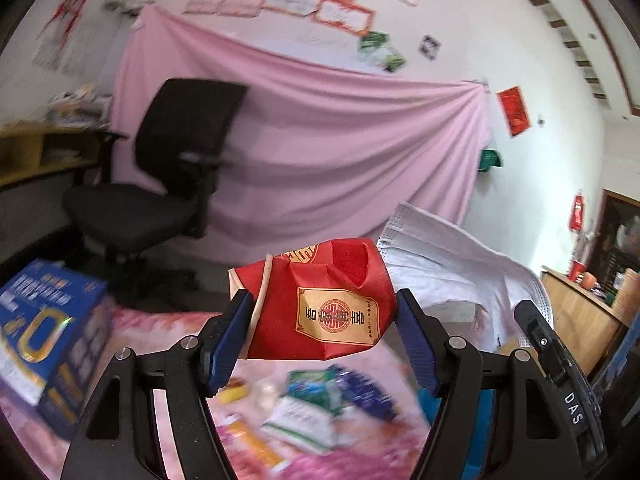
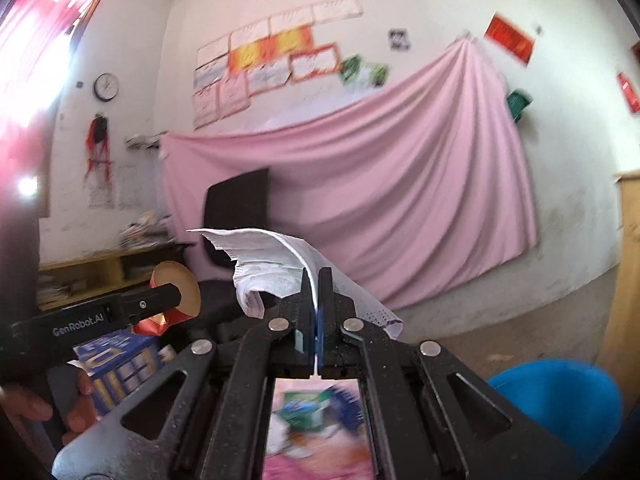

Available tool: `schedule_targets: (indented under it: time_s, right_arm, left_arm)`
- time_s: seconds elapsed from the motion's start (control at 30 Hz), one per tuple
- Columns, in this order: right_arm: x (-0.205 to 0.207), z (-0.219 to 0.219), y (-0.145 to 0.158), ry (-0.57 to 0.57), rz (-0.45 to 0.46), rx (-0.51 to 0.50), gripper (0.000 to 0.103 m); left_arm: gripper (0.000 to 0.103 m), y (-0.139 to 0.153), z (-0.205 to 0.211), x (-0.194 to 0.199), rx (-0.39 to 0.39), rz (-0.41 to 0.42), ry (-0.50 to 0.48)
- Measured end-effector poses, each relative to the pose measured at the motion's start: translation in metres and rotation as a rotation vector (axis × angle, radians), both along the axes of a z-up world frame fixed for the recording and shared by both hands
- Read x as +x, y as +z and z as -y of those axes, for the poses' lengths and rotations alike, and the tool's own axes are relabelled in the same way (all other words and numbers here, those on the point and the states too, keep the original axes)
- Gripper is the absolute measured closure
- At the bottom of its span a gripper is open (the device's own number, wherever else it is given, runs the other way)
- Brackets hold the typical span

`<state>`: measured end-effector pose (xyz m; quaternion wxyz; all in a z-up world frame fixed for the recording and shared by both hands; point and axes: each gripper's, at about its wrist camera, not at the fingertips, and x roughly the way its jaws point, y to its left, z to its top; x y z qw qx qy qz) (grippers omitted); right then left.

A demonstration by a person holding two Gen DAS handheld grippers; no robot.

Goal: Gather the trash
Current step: 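Lift the red packet and white bag and carry both over the blue basin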

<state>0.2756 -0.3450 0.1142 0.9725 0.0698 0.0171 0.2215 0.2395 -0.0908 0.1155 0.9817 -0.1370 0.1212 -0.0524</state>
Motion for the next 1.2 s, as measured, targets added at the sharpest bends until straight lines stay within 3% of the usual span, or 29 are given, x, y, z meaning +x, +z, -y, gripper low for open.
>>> schedule_targets:
  time_s: [0.3, 0.5, 0.67, 0.8, 1.07, 1.17, 1.2]
  right_arm:
    - [-0.002, 0.056, 0.008, -0.274, 0.065, -0.028, 0.074]
    - [0.008, 0.109, -0.01, -0.38, -0.026, 0.012, 0.074]
    - [0.034, 0.146, -0.026, -0.442, -0.205, 0.026, 0.074]
    - [0.047, 0.163, -0.053, -0.459, -0.346, 0.043, 0.074]
    - [0.072, 0.182, -0.079, -0.45, -0.546, 0.082, 0.071]
    - [0.075, 0.188, -0.086, -0.44, -0.591, 0.11, 0.064]
    - [0.075, 0.189, -0.087, -0.441, -0.597, 0.114, 0.057]
  left_arm:
    - [0.037, 0.004, 0.099, 0.04, 0.105, 0.104, -0.227]
    - [0.036, -0.019, 0.147, 0.073, 0.118, 0.084, -0.326]
    - [0.036, -0.042, 0.176, 0.108, 0.12, -0.038, -0.396]
    - [0.036, -0.057, 0.195, 0.137, 0.111, -0.184, -0.46]
    - [0.033, -0.072, 0.213, 0.175, 0.064, -0.435, -0.516]
    - [0.033, -0.075, 0.211, 0.178, 0.038, -0.48, -0.502]
    - [0.033, -0.075, 0.209, 0.18, 0.024, -0.497, -0.5]
